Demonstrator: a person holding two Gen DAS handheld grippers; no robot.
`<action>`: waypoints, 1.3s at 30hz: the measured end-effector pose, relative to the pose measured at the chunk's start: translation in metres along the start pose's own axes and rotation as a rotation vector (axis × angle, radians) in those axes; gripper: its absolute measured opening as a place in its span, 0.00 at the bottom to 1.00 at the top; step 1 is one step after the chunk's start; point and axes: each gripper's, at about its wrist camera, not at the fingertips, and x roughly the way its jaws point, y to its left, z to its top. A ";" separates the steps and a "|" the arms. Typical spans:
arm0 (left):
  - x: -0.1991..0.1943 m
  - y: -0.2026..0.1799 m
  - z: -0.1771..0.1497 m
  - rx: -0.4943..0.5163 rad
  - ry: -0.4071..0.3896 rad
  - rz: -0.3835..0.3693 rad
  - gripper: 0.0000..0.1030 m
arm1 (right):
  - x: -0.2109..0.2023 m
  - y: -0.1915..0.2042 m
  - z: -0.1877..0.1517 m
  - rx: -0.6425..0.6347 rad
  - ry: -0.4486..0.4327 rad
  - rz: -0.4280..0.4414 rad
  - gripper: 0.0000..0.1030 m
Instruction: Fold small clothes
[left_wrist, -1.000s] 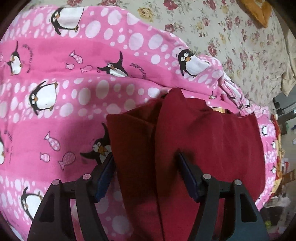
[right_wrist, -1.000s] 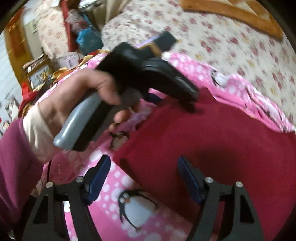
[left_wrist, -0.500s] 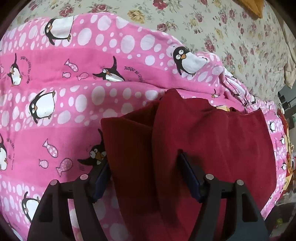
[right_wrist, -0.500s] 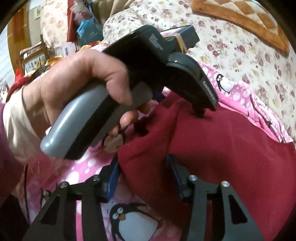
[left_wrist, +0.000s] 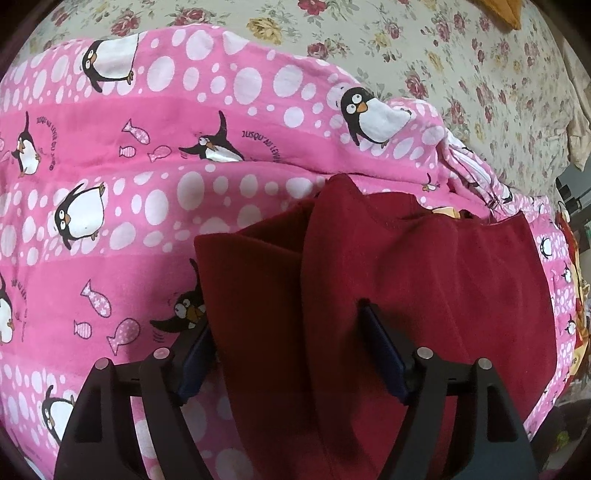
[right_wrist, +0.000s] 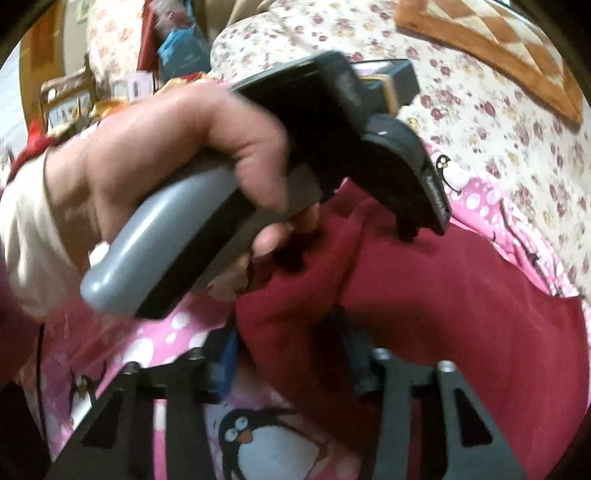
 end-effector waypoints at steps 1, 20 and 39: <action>0.000 0.000 0.000 0.000 0.000 -0.003 0.55 | 0.000 -0.004 0.000 0.020 -0.005 0.004 0.29; -0.033 -0.052 -0.002 0.096 -0.136 0.146 0.00 | -0.041 -0.071 -0.011 0.356 -0.093 0.232 0.14; -0.076 -0.185 0.001 0.198 -0.264 0.071 0.00 | -0.137 -0.146 -0.058 0.532 -0.210 0.212 0.13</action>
